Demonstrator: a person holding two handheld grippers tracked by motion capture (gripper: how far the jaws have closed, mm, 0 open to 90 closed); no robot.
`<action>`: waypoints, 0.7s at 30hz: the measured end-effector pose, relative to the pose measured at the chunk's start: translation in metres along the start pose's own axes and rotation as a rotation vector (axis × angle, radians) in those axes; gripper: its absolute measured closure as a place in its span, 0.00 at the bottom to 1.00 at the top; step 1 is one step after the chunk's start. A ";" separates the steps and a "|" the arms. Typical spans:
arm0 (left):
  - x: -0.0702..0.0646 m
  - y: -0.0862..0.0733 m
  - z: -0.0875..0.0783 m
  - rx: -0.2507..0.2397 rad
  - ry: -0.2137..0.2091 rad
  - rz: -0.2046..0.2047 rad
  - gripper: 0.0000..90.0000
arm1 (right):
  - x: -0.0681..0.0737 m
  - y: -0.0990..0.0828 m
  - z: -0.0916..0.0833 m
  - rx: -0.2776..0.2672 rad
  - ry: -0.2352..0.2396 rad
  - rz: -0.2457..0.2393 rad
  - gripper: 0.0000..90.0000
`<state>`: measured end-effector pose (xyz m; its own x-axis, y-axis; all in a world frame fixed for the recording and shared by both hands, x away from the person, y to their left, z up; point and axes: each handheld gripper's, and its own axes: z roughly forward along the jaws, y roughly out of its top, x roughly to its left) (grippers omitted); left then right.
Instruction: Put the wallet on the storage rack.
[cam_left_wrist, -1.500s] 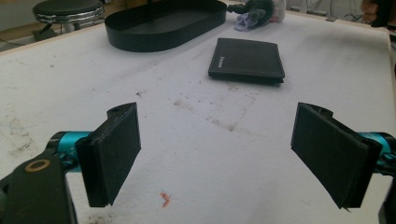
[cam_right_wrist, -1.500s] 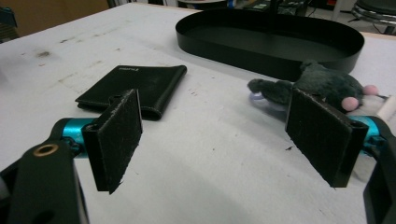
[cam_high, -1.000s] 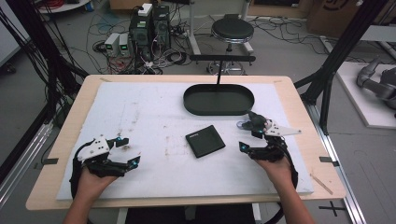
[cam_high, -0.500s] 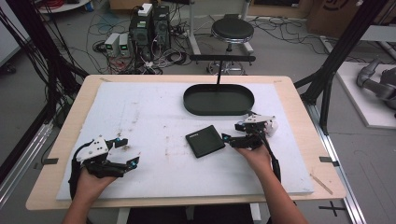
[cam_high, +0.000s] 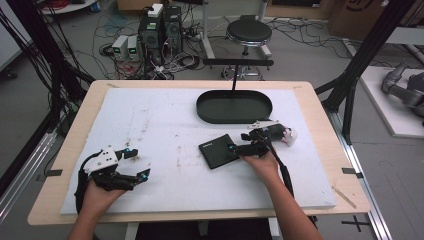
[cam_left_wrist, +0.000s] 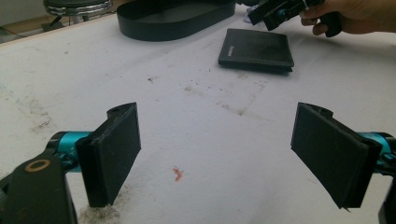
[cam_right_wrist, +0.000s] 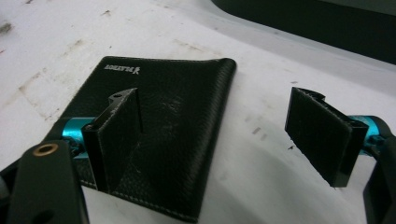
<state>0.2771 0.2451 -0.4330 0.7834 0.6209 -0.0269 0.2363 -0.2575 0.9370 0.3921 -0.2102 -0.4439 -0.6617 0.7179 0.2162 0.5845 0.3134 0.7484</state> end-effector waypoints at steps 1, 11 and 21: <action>0.000 0.000 0.000 0.002 0.000 0.001 0.18 | 0.001 0.000 0.002 0.005 0.003 0.002 0.22; -0.001 -0.001 0.001 0.007 -0.005 0.004 0.18 | 0.006 -0.003 0.010 0.061 0.033 -0.007 0.40; -0.002 -0.001 0.000 0.012 -0.004 0.007 0.18 | 0.003 -0.004 0.008 0.051 0.066 0.048 0.75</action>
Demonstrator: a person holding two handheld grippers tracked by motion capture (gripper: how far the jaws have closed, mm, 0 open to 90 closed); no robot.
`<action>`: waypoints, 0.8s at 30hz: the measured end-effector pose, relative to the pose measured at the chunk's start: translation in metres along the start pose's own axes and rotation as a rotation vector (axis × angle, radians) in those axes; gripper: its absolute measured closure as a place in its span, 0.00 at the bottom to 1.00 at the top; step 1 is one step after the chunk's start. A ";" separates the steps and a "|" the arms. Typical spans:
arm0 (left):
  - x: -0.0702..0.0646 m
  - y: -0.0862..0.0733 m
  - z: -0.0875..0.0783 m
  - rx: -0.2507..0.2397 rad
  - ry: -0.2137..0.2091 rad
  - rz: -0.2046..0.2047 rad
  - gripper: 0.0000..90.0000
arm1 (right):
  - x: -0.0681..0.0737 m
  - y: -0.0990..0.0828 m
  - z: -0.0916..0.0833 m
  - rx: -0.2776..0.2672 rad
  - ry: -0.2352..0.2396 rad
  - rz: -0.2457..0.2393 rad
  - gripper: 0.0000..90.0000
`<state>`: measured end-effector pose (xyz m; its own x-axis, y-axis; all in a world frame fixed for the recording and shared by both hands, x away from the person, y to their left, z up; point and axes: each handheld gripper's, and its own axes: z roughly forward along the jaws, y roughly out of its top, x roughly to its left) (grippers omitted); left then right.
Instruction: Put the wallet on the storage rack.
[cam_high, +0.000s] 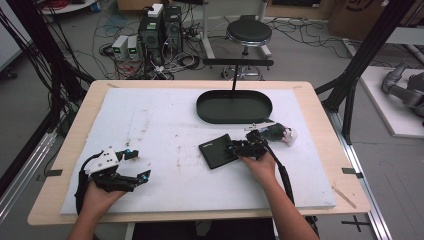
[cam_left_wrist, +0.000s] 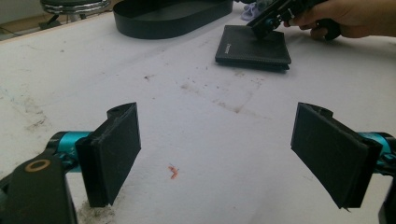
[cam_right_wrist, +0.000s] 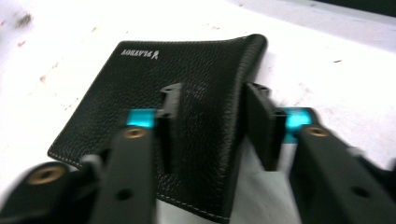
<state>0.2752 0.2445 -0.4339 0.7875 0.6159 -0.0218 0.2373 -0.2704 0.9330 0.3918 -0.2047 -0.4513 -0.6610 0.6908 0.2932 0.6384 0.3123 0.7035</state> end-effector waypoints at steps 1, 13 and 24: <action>0.000 0.000 0.000 0.000 0.000 0.000 0.18 | 0.000 0.000 -0.001 -0.003 -0.001 0.003 0.79; 0.000 -0.001 -0.002 -0.004 0.003 -0.005 0.18 | 0.003 0.003 -0.010 -0.062 0.009 0.028 0.94; 0.001 0.001 -0.003 -0.012 0.000 -0.001 0.18 | 0.009 0.028 -0.038 -0.160 0.018 0.021 0.95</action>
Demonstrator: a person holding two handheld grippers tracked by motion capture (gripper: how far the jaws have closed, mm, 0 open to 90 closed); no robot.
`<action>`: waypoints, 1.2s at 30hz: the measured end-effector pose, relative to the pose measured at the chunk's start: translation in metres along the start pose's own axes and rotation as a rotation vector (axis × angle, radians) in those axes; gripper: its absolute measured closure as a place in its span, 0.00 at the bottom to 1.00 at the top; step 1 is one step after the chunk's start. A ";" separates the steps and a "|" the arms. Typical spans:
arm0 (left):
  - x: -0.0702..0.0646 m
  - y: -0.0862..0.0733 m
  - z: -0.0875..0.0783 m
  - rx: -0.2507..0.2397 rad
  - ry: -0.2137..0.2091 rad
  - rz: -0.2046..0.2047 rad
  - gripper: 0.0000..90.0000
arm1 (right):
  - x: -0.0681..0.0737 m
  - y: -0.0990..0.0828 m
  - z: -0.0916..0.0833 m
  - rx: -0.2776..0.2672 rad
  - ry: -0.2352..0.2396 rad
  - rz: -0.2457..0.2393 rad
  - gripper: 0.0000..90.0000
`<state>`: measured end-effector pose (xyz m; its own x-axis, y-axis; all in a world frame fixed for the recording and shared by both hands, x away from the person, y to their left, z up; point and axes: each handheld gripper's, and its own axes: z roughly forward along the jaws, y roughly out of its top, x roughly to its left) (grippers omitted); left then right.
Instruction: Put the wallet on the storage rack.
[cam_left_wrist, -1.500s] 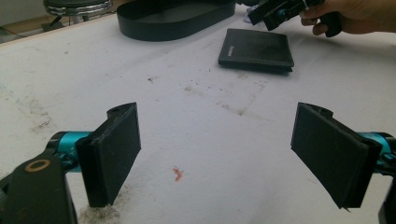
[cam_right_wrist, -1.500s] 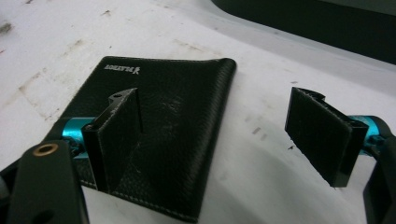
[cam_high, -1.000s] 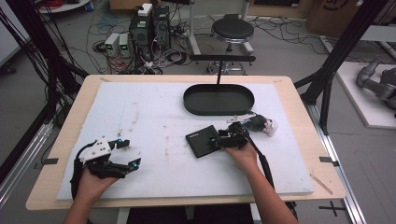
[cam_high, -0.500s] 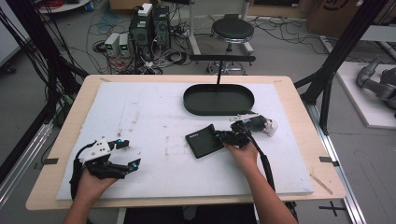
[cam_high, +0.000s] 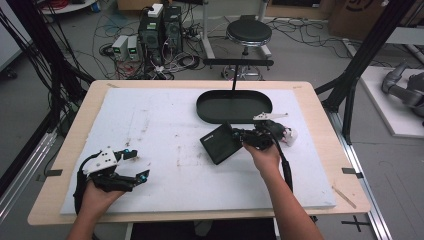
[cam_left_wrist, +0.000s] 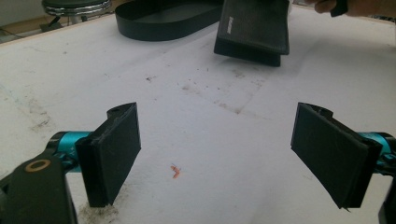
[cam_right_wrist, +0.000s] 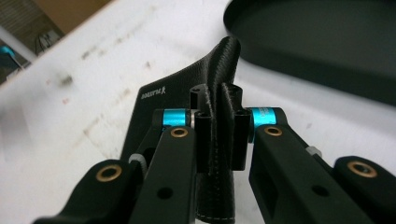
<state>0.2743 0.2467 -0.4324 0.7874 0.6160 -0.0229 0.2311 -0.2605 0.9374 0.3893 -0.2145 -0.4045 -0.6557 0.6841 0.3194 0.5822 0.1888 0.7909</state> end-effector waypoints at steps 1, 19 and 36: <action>-0.001 0.000 0.000 -0.002 0.000 -0.004 0.18 | 0.000 0.004 -0.002 -0.012 0.000 -0.001 0.95; 0.001 -0.001 -0.003 0.001 0.009 -0.003 0.18 | -0.019 0.062 -0.027 -0.139 -0.077 0.056 0.95; 0.002 -0.003 -0.002 0.018 -0.002 0.008 0.18 | -0.040 0.104 -0.003 -0.148 -0.201 0.086 0.95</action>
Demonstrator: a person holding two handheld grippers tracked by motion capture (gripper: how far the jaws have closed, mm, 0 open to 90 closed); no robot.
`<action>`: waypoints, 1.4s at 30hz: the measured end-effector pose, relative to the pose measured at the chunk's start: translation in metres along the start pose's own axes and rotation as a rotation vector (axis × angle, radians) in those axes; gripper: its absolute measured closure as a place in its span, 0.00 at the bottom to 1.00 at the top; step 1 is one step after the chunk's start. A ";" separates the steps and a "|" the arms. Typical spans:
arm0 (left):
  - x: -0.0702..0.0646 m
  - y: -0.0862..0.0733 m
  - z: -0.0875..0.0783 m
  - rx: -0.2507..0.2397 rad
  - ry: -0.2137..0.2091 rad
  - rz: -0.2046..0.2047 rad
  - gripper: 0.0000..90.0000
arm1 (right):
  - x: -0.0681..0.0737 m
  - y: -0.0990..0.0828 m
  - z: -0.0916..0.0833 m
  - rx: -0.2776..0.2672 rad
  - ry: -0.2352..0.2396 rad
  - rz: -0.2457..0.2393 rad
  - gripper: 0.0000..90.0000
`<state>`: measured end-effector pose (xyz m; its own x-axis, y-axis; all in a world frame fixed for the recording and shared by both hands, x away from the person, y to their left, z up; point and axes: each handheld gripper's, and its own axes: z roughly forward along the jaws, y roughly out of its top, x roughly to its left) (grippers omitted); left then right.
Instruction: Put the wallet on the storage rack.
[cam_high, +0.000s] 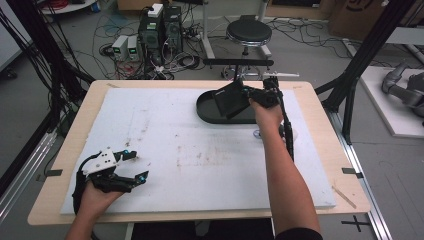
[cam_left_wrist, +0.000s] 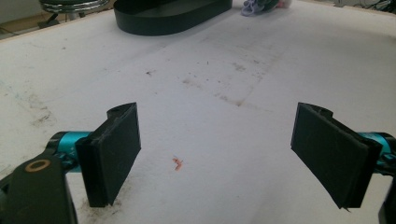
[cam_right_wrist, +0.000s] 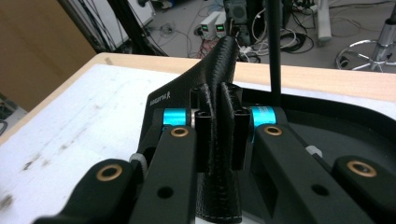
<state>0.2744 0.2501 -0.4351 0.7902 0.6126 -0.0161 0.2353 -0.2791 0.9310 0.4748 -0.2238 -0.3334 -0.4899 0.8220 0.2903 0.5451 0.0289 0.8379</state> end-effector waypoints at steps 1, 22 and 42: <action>0.000 0.000 0.000 0.000 0.000 0.000 0.18 | 0.000 0.000 0.000 0.000 0.000 0.000 0.95; 0.001 -0.002 0.001 0.013 0.002 -0.002 0.18 | -0.021 -0.017 0.054 0.035 -0.151 0.057 0.95; -0.001 0.001 0.004 0.008 -0.017 0.005 0.18 | -0.014 -0.014 0.025 0.153 -0.277 -0.084 0.42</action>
<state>0.2755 0.2462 -0.4356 0.8008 0.5986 -0.0178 0.2360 -0.2881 0.9280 0.4915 -0.2211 -0.3605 -0.3453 0.9360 0.0683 0.6166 0.1713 0.7684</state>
